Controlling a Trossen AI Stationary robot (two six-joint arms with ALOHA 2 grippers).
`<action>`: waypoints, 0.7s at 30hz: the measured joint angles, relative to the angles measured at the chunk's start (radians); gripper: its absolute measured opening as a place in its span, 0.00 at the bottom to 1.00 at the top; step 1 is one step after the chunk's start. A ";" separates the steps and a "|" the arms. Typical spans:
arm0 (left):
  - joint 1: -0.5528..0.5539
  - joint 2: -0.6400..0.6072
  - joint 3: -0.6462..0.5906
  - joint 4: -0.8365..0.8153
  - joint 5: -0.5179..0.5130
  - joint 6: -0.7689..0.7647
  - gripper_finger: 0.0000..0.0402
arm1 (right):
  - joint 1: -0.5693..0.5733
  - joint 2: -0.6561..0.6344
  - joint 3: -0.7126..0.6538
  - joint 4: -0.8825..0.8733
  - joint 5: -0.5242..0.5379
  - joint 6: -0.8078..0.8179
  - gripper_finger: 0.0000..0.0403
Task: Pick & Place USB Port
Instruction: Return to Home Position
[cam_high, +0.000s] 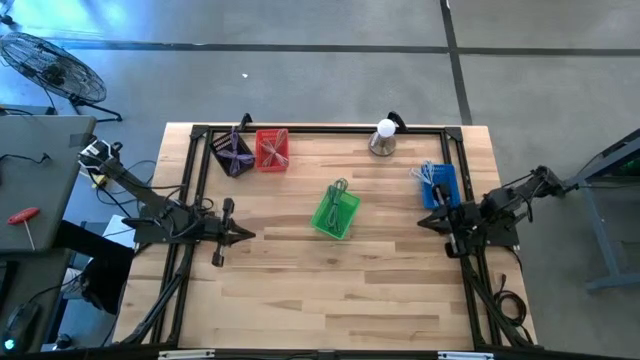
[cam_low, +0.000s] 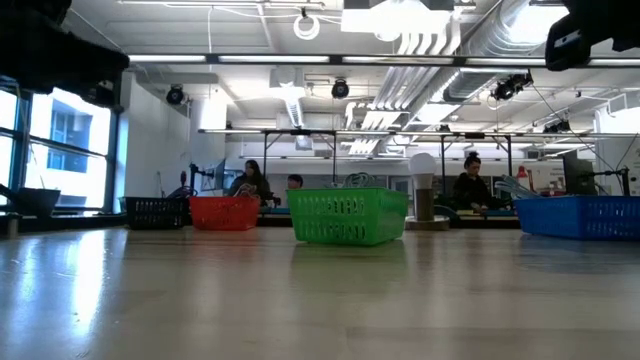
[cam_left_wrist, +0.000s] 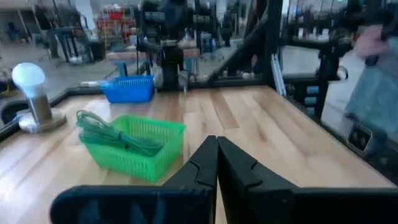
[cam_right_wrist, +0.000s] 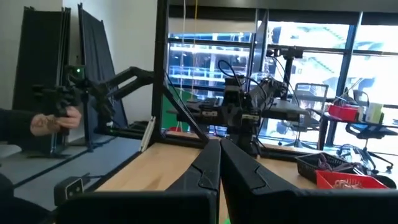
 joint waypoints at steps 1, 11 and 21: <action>0.000 -0.001 0.001 -0.016 0.000 -0.005 0.00 | 0.000 0.003 0.000 0.001 0.002 0.001 0.00; 0.155 -0.003 0.000 -0.004 0.172 0.007 0.00 | 0.000 0.015 0.000 -0.009 0.017 -0.012 0.00; 0.505 -0.004 -0.002 -0.004 0.512 -0.082 0.00 | 0.000 0.014 0.000 -0.014 0.071 -0.095 0.00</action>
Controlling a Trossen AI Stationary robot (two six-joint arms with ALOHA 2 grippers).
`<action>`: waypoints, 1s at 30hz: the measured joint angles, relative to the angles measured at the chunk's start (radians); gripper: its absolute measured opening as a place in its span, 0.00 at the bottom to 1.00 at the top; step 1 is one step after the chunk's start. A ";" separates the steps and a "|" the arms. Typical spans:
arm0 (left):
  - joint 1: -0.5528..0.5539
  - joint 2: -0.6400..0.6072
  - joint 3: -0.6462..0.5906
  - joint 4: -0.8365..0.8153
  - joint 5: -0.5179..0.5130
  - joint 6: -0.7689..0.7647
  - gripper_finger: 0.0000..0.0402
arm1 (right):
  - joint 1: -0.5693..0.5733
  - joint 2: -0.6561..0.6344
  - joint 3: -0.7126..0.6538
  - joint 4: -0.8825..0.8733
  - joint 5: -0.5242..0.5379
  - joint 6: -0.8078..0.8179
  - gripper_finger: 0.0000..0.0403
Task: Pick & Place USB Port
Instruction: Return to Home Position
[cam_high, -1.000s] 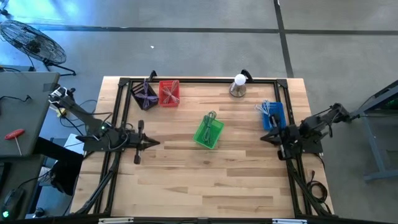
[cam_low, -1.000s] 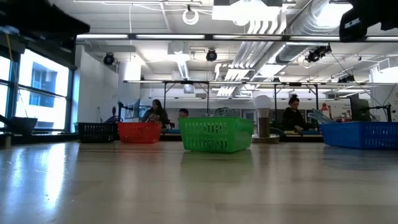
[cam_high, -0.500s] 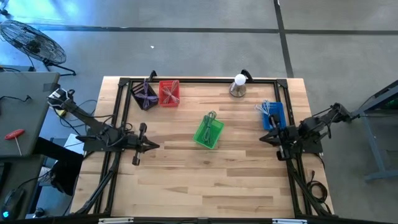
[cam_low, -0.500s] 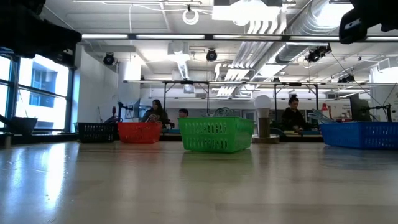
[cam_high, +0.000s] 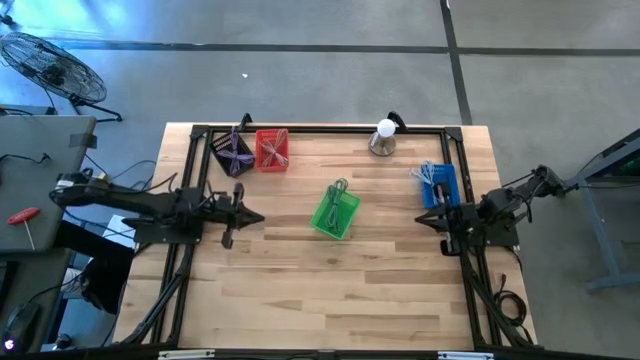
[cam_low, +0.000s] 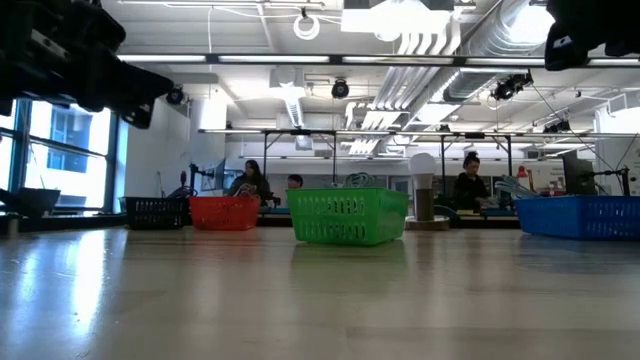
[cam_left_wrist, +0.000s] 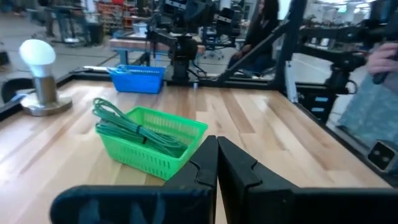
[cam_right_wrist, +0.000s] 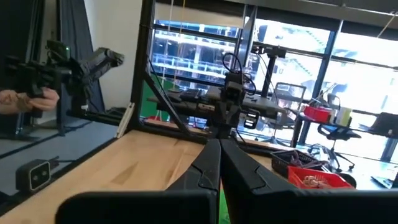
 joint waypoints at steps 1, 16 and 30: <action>0.021 0.000 0.000 0.000 0.033 -0.003 0.00 | 0.000 0.000 0.000 0.005 -0.001 -0.005 0.00; -0.035 -0.283 -0.001 -0.159 0.001 0.042 0.00 | 0.000 0.000 0.000 -0.002 -0.026 0.023 0.00; -0.146 -0.414 0.005 -0.350 -0.150 0.068 0.00 | 0.000 -0.037 0.090 -0.124 0.020 -0.109 0.00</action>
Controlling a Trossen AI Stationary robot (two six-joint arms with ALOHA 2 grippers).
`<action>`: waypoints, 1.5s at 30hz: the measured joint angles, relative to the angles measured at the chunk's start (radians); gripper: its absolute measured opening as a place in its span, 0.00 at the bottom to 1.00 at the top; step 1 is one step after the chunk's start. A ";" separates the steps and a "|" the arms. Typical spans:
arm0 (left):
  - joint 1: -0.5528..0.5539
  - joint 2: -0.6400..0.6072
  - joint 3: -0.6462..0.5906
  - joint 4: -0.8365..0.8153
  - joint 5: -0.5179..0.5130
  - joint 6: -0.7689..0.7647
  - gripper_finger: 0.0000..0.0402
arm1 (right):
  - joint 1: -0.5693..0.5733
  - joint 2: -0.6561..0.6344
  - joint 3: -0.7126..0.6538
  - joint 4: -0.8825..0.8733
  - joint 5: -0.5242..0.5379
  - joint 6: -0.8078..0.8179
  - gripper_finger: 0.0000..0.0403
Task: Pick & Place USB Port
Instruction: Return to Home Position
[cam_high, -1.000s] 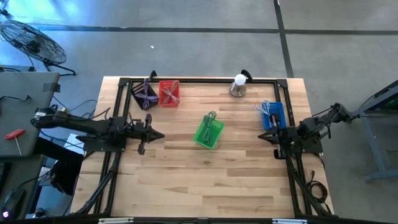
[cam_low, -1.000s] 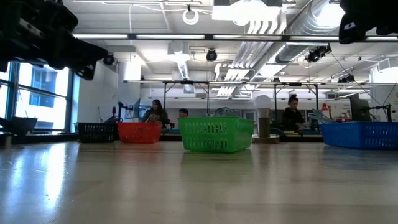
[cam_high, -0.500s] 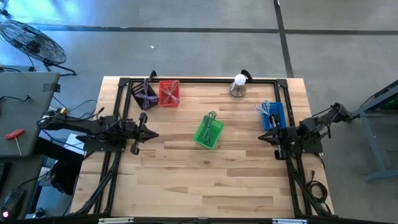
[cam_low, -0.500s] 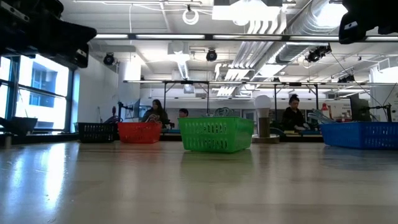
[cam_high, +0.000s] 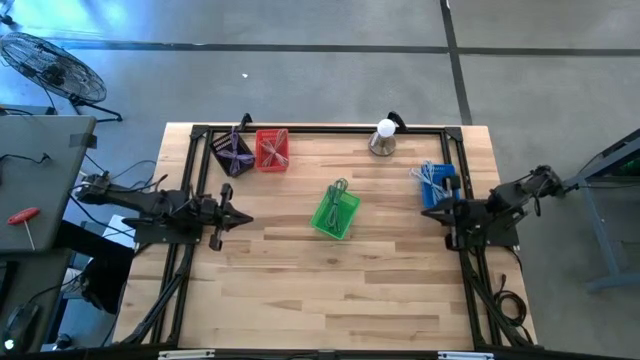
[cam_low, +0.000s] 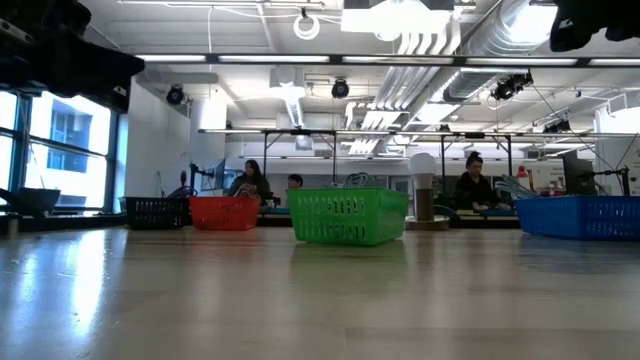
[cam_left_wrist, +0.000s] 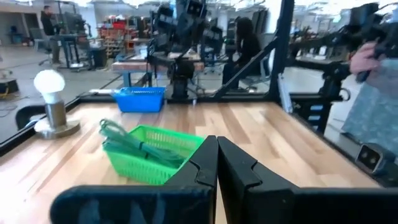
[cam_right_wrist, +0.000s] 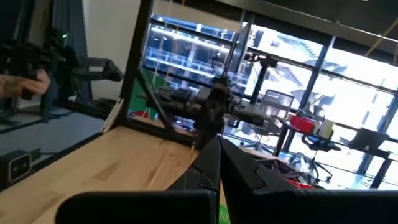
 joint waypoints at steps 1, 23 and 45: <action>0.000 -0.003 0.004 -0.013 -0.002 -0.001 0.00 | 0.000 0.000 0.011 -0.010 0.005 0.005 0.00; 0.000 -0.005 0.025 -0.018 -0.025 0.004 0.00 | -0.001 -0.001 -0.027 -0.044 0.001 0.052 0.00; 0.000 -0.005 0.027 -0.076 -0.018 -0.022 0.00 | -0.433 -0.001 -0.194 0.115 -0.361 0.139 0.00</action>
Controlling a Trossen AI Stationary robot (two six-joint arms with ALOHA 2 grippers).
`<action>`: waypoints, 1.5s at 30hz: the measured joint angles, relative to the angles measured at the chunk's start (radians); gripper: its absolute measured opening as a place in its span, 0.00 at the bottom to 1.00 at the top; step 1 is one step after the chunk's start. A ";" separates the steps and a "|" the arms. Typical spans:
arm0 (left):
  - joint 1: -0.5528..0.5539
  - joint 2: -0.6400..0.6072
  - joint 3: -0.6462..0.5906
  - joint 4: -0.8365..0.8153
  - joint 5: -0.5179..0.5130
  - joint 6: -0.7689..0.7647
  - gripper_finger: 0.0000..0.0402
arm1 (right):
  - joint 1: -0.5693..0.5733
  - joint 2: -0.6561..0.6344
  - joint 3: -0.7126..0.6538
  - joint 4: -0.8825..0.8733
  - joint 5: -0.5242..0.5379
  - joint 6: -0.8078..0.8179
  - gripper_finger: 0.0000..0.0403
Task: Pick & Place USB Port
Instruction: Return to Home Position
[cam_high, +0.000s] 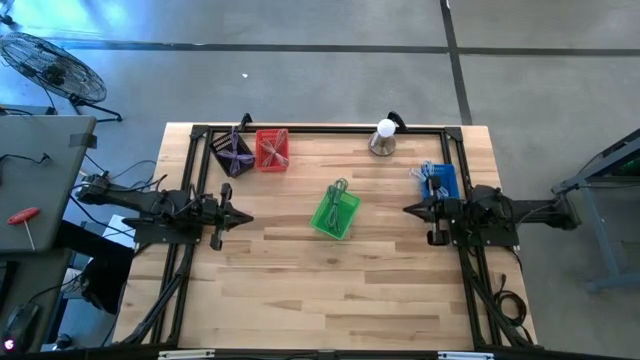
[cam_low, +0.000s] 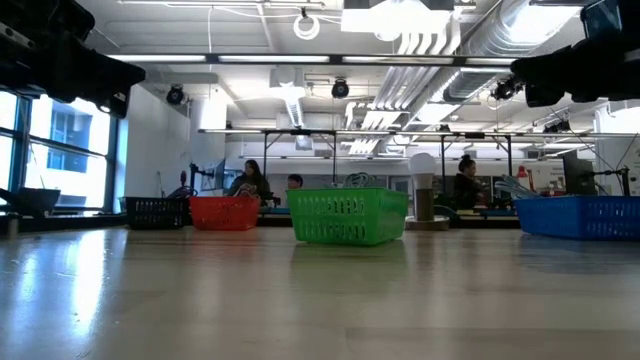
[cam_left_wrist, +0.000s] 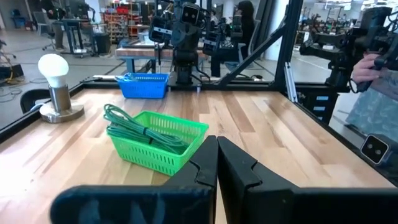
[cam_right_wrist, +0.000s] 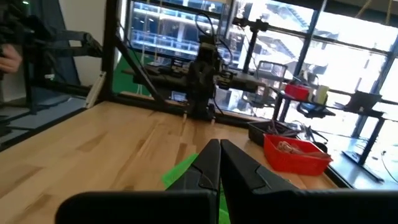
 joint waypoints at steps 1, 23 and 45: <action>0.000 0.000 0.000 -0.001 0.000 -0.001 0.00 | -0.012 0.000 0.000 -0.002 -0.004 0.003 0.00; 0.000 0.000 0.004 -0.080 -0.114 0.034 0.00 | -0.060 0.011 0.002 -0.060 0.080 -0.024 0.00; 0.000 0.001 -0.037 -0.042 0.178 0.037 0.00 | -0.060 0.011 0.002 -0.060 0.090 -0.022 0.00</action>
